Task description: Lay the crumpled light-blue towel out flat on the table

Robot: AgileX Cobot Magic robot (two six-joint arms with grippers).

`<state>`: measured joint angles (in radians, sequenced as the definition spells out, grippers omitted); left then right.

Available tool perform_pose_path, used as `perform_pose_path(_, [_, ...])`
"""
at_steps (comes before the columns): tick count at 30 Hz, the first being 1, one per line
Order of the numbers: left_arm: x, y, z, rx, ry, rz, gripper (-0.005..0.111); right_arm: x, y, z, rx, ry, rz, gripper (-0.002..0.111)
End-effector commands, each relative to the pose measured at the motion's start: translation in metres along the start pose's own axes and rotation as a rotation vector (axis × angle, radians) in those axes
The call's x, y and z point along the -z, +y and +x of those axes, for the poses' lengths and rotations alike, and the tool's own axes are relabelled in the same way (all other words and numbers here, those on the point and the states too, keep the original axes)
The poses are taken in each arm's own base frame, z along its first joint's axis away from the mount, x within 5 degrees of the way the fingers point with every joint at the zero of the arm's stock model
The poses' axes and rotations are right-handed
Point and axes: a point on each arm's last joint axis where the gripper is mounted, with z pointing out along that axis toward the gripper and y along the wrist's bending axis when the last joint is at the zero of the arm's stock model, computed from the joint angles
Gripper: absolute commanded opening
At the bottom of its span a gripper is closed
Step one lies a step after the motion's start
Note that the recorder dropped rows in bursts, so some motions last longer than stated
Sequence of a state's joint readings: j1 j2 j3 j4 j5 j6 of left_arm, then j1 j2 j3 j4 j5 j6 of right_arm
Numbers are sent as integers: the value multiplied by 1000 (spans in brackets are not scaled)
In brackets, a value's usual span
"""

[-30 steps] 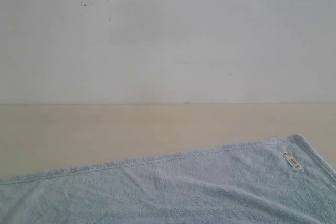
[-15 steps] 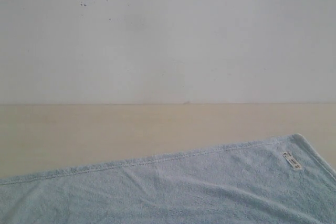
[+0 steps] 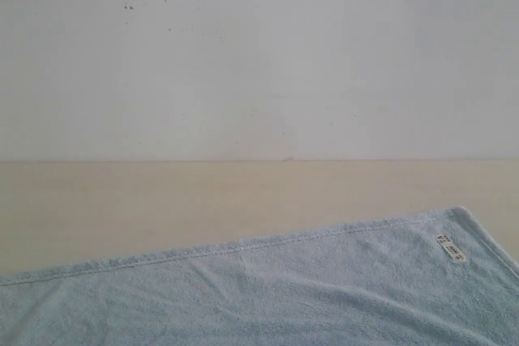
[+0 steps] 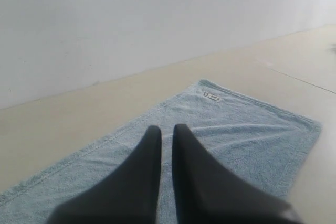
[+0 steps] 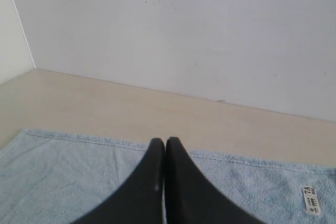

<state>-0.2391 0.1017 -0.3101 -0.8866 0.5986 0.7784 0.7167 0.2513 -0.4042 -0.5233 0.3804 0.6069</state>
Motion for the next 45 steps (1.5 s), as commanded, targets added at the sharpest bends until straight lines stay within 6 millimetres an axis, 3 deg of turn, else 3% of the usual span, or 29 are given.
perform_pose_path(1, [2, -2, -2, 10, -15, 13, 8, 9, 0, -1, -9, -49, -19, 0])
perform_pose_path(14, [2, -2, -2, 15, -20, 13, 8, 37, -10, 10, -5, -46, 12, 0])
perform_pose_path(23, [2, -2, -2, 15, -20, 13, 8, 37, -10, 12, 8, -30, 12, 0])
perform_pose_path(31, [2, -2, -3, 15, -22, 12, 8, 37, -10, 12, -122, -31, 9, 0])
perform_pose_path(45, [2, -2, -3, 15, -22, 12, 8, 37, -9, 10, -118, -51, 1, 0])
